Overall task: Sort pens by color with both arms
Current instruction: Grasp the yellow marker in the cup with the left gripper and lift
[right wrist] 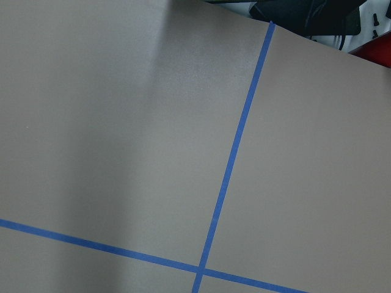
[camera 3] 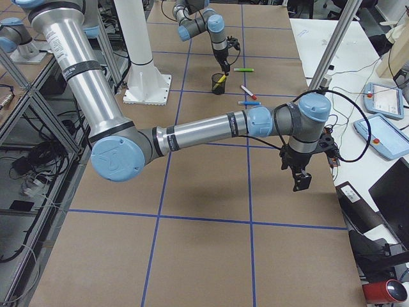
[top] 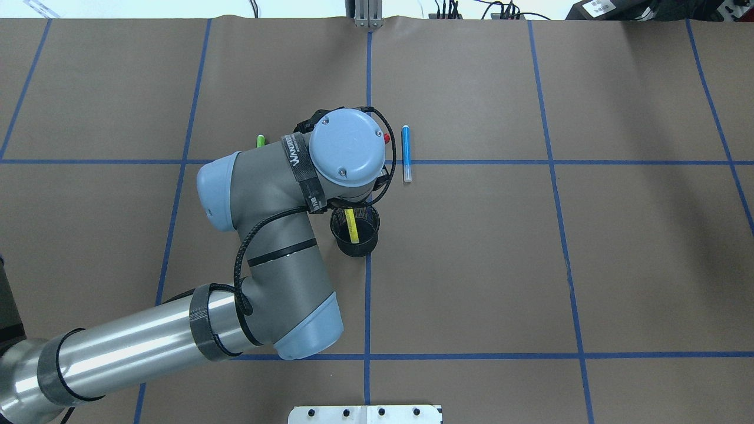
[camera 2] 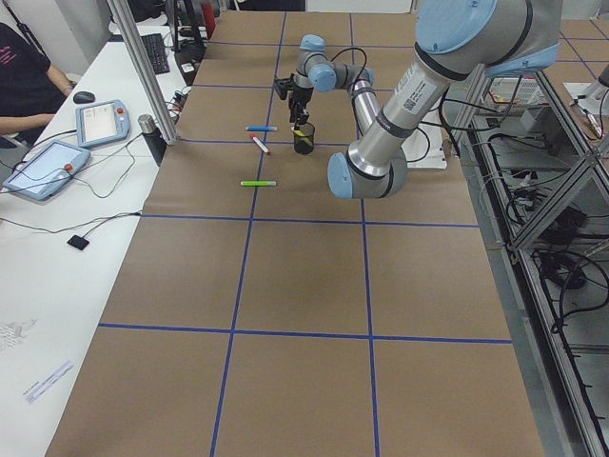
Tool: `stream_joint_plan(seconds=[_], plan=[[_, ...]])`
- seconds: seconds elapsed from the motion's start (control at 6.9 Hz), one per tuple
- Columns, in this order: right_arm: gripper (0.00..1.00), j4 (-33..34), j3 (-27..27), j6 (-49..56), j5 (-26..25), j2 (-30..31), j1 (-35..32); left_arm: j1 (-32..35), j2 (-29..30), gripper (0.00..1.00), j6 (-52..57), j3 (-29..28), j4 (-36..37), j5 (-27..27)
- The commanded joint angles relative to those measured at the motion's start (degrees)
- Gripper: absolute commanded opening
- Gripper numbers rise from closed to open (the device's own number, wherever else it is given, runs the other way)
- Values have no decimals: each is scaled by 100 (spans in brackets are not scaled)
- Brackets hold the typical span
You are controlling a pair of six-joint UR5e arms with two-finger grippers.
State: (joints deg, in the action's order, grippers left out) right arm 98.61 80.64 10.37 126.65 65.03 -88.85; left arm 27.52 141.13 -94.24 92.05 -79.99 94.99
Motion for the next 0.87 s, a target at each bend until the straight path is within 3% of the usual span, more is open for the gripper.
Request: stream_joint_plan(seconds=[0.0,0.73], plan=[[99,0,-5,0,-9,9,-1,-97,90,55,-7,-126,10,-112],[99,0,4,0,-9,18,-1,-54,90,53,229,-205,1,-174]])
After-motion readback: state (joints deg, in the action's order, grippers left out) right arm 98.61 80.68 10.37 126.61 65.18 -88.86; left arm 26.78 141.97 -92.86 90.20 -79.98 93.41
